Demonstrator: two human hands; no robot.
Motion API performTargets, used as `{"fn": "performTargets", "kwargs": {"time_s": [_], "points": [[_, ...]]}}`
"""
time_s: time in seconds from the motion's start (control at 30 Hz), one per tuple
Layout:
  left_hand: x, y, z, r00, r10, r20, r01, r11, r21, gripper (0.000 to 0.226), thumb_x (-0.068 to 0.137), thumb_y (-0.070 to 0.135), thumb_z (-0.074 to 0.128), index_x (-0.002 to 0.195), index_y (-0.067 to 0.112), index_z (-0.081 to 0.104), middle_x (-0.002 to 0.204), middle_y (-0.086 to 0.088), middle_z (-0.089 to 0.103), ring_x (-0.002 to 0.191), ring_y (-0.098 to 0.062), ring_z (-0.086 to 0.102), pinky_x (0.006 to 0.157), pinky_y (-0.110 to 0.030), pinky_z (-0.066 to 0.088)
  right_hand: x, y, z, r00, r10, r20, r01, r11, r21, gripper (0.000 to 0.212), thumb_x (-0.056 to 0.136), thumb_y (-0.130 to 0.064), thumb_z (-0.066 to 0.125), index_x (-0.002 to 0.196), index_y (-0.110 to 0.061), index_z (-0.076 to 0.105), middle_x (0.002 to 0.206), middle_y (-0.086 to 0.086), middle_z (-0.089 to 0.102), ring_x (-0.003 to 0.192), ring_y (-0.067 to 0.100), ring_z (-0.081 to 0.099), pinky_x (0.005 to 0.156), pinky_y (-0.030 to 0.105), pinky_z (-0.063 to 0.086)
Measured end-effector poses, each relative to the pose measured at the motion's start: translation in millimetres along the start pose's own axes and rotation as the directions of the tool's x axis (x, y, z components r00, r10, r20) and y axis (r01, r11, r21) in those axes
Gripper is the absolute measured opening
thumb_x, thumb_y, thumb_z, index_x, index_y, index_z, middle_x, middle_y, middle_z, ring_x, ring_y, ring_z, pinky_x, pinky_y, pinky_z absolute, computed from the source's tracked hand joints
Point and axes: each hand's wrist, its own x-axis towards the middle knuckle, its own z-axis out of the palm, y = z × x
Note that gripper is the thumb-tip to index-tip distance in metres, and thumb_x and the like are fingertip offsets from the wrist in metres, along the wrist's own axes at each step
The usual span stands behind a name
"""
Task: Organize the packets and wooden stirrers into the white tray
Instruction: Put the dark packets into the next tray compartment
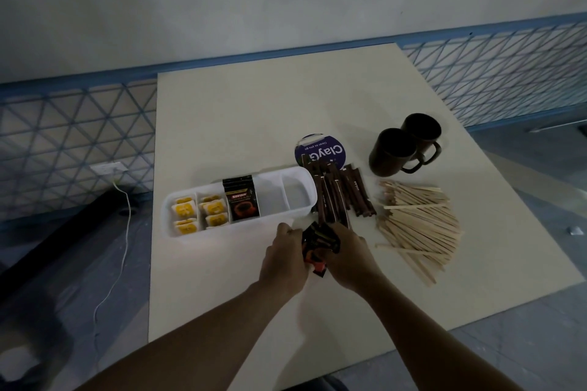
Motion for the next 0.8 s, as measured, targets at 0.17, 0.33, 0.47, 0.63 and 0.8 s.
{"fn": "performTargets", "kwargs": {"time_s": [0.17,0.33,0.47,0.63,0.8], "points": [[3.1,-5.5,-7.7,0.998,-0.049,0.039,0.048,0.999,0.022,0.040,0.078,0.031,0.079,0.110,0.014,0.062,0.110,-0.006,0.057,0.094,-0.024,0.061,0.080,-0.035,0.054,0.3,-4.1,-1.3,0.999,0.009,0.038,-0.009,1.000,0.017,0.026,0.092,-0.018,0.065,0.117,-0.022,0.060,0.099,-0.004,0.066,0.084,0.003,0.060,0.060,0.012,0.044],[4.5,0.4,-22.7,0.994,-0.019,0.107,0.025,0.998,-0.055,0.026,0.082,0.028,0.074,0.101,0.012,0.067,0.099,-0.005,0.069,0.090,-0.022,0.066,0.080,-0.039,0.056,-0.2,-18.5,-10.2,0.997,-0.036,0.064,0.032,0.998,0.058,0.014,0.093,-0.015,0.062,0.104,-0.022,0.058,0.091,-0.006,0.065,0.081,0.006,0.062,0.059,0.018,0.046],[8.7,12.9,-46.8,0.991,0.039,0.126,-0.027,0.995,-0.096,0.016,0.092,0.020,0.060,0.101,0.008,0.064,0.097,-0.010,0.069,0.091,-0.027,0.065,0.078,-0.040,0.054,0.6,-32.5,-19.7,0.995,-0.085,0.059,0.080,0.993,0.082,0.015,0.091,-0.009,0.057,0.098,-0.023,0.058,0.087,-0.002,0.067,0.082,0.013,0.065,0.072,0.036,0.059],[10.4,17.0,-72.6,0.974,0.010,0.228,0.061,0.951,-0.303,0.016,0.098,0.014,0.048,0.113,0.016,0.052,0.105,-0.009,0.062,0.091,-0.027,0.065,0.073,-0.043,0.061,2.1,-57.0,-28.5,0.989,-0.145,0.019,0.137,0.965,0.222,0.019,0.093,-0.007,0.058,0.109,-0.018,0.058,0.091,-0.003,0.066,0.083,0.010,0.064,0.065,0.024,0.051],[14.5,12.9,-90.0,0.988,-0.078,0.132,0.136,0.846,-0.516,0.016,0.101,0.012,0.043,0.115,0.012,0.051,0.106,-0.012,0.065,0.084,-0.028,0.071,0.073,-0.046,0.061,1.9,-74.2,-26.2,0.991,-0.128,-0.045,0.134,0.866,0.482,0.028,0.093,-0.006,0.057,0.114,-0.024,0.062,0.085,0.001,0.067,0.067,0.007,0.057,0.059,0.027,0.044]]}}
